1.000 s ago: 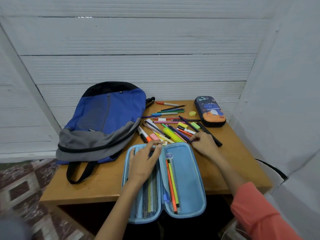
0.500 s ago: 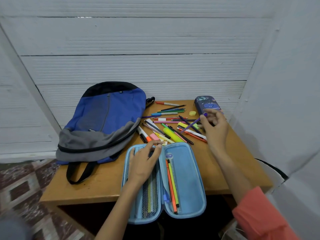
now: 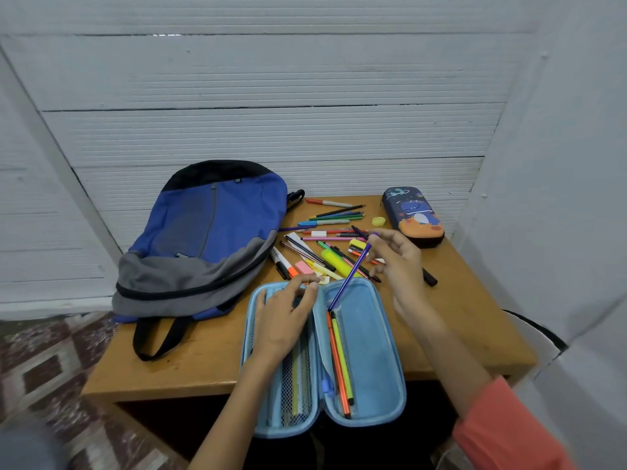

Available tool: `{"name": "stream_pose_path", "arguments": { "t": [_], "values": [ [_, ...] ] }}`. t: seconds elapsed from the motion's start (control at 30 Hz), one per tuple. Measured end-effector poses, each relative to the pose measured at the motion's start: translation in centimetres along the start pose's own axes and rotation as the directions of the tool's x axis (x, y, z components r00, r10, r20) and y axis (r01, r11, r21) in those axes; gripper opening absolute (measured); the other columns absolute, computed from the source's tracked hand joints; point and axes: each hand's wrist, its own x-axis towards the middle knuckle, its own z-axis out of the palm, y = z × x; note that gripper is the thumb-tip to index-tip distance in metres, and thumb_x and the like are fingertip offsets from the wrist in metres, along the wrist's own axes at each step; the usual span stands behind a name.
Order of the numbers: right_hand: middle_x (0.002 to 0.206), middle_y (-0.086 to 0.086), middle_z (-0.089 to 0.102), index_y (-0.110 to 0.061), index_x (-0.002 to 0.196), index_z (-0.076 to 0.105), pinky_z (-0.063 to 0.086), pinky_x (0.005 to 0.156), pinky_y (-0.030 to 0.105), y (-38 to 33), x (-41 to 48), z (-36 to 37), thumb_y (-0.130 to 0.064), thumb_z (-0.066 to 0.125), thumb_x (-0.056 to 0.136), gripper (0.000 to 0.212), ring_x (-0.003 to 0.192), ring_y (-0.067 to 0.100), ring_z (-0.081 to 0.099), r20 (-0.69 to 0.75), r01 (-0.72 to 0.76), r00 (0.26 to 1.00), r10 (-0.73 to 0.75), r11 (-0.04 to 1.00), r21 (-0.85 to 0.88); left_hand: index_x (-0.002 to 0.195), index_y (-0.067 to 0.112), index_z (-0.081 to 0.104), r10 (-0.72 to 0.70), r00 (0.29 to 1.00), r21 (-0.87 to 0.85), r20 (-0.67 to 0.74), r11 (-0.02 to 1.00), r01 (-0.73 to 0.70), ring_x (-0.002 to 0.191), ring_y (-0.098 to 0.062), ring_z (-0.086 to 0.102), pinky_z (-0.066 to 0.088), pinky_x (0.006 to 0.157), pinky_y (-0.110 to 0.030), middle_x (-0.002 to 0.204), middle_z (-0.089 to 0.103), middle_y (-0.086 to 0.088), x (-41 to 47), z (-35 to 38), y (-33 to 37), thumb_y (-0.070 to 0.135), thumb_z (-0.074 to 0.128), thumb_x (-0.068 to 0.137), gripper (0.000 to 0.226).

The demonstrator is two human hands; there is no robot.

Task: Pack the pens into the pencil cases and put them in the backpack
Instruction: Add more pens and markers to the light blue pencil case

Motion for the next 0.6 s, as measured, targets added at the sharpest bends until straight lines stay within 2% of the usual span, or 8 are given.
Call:
{"name": "stream_pose_path", "arguments": {
  "t": [0.1,0.17,0.27,0.33,0.4,0.5,0.6],
  "values": [
    [0.093,0.010,0.065,-0.019,0.103,0.065,0.046,0.046,0.019,0.3,0.0,-0.1,-0.017,0.057,0.096,0.011,0.071,0.013,0.059,-0.020,0.027,0.999,-0.028,0.999,-0.046,0.105,0.051,0.052,0.007,1.000,0.000,0.006,1.000,-0.007,0.085,0.008,0.057,0.020,0.112,-0.045,0.082,0.066,0.020,0.0,0.0,0.0,0.065,0.025,0.087,0.035],
    [0.090,0.010,0.064,-0.015,0.105,0.066,0.046,0.046,0.019,0.6,-0.2,-0.1,-0.016,0.058,0.095,0.012,0.071,0.017,0.059,0.032,0.004,0.999,0.001,0.989,-0.149,0.106,0.051,0.052,0.009,1.000,-0.001,0.011,1.000,-0.009,0.086,0.011,0.056,0.019,0.113,-0.043,0.084,0.066,0.020,0.0,0.0,0.0,0.068,0.023,0.084,0.041],
    [0.081,0.009,0.065,-0.008,0.110,0.064,0.054,0.052,0.028,1.5,-0.7,0.1,-0.013,0.062,0.092,0.019,0.062,0.022,0.062,0.184,-0.096,0.967,0.177,0.920,-0.380,0.104,0.051,0.051,0.004,1.000,-0.009,0.015,1.000,-0.004,0.086,0.012,0.054,0.017,0.113,-0.040,0.081,0.065,0.022,0.1,0.1,0.0,0.069,0.022,0.082,0.041],
    [0.075,0.012,0.066,-0.009,0.105,0.062,0.057,0.058,0.038,2.4,-1.3,0.5,-0.012,0.065,0.090,0.015,0.056,0.025,0.064,0.270,-0.138,0.913,0.305,0.856,-0.499,0.104,0.052,0.051,0.006,1.000,-0.001,0.008,1.000,-0.006,0.085,0.008,0.056,0.019,0.113,-0.041,0.078,0.064,0.022,0.0,0.1,0.0,0.068,0.023,0.084,0.037],
    [0.067,0.012,0.066,-0.009,0.097,0.063,0.060,0.061,0.043,3.2,-1.9,0.9,-0.011,0.069,0.087,0.012,0.054,0.028,0.066,0.309,-0.130,0.888,0.342,0.829,-0.544,0.105,0.050,0.052,0.009,1.000,0.006,-0.001,1.000,-0.009,0.083,0.005,0.057,0.022,0.111,-0.044,0.076,0.063,0.021,0.0,0.0,0.1,0.061,0.027,0.088,0.032],
    [0.063,0.015,0.068,-0.010,0.091,0.063,0.059,0.056,0.039,3.7,-2.6,1.4,-0.013,0.068,0.088,0.007,0.053,0.029,0.068,0.327,-0.110,0.872,0.364,0.798,-0.593,0.105,0.051,0.051,0.010,1.000,0.001,-0.001,1.000,-0.010,0.084,0.005,0.058,0.023,0.111,-0.046,0.078,0.063,0.021,0.0,0.0,0.0,0.059,0.029,0.089,0.029],
    [0.064,0.010,0.068,-0.017,0.085,0.064,0.049,0.044,0.027,3.6,-2.2,1.6,-0.022,0.064,0.091,0.008,0.049,0.023,0.065,0.320,0.015,0.899,0.297,0.712,-0.702,0.107,0.051,0.051,-0.005,1.000,-0.008,0.009,1.000,0.005,0.087,0.003,0.058,0.019,0.114,-0.044,0.081,0.064,0.019,0.1,0.0,-0.1,0.060,0.028,0.089,0.031]
  ]
}}
